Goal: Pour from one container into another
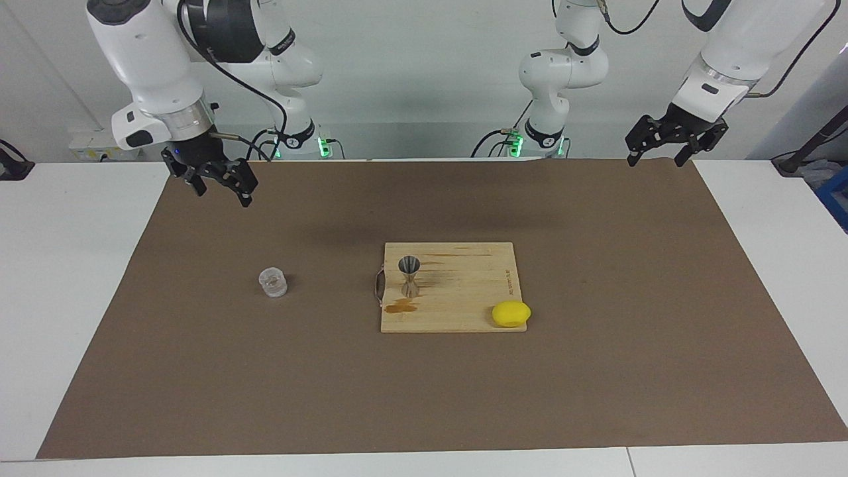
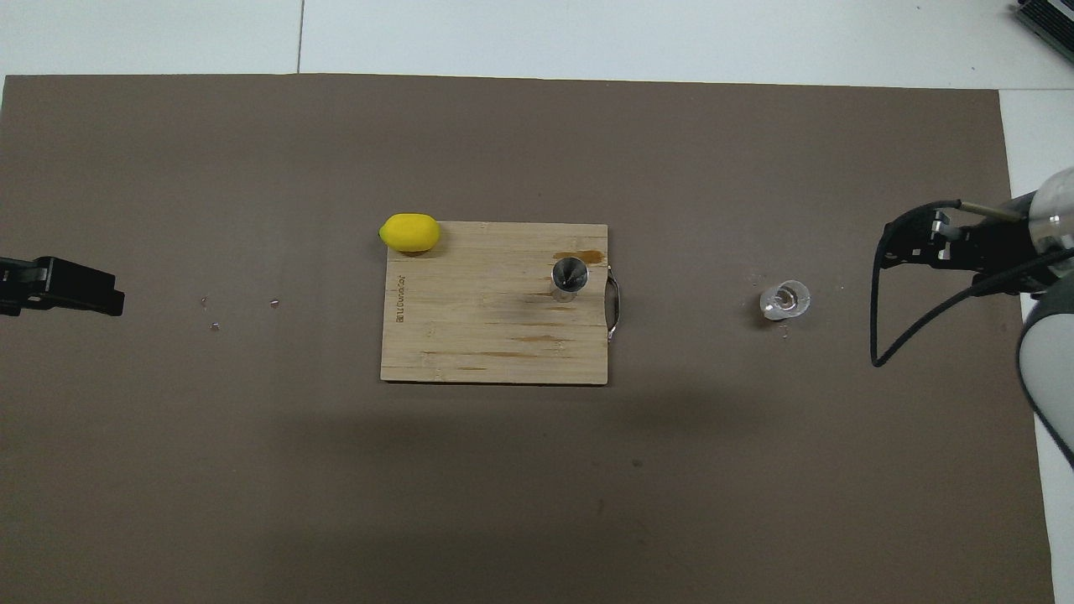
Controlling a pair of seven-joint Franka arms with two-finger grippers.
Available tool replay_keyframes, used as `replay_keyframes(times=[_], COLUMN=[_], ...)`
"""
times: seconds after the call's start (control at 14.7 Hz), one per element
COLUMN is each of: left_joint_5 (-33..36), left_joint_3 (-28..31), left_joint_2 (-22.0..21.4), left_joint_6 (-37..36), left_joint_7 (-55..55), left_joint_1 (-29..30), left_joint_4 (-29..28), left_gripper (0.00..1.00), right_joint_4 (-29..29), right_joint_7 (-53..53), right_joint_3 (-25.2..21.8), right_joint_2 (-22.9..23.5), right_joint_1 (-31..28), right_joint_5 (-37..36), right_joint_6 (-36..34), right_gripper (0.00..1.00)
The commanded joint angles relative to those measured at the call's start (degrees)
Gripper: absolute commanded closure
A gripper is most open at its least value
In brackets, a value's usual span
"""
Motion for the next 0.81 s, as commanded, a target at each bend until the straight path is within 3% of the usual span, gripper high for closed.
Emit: replay_keyframes(times=[0.0,0.75], left_joint_5=[-0.1,-0.1], left_joint_3=[-0.1,-0.1], left_joint_2=[-1.6,-1.6], left_joint_6=[0.2,0.2], left_joint_7=[-0.5,-0.5], left_joint_1=[0.3,0.3], left_joint_4=[-1.7,-1.7], left_gripper=[0.00,0.00], right_joint_4=[4.1,2.4], right_joint_7=[-1.5,-4.8], right_joint_3=[0.2,0.4], right_joint_2=[1.2,0.8], right_joint_1=[-0.8,-0.8], right_joint_5=[-0.8,0.6], right_joint_6=[-3.3,-5.4], right_gripper=[0.00,0.00])
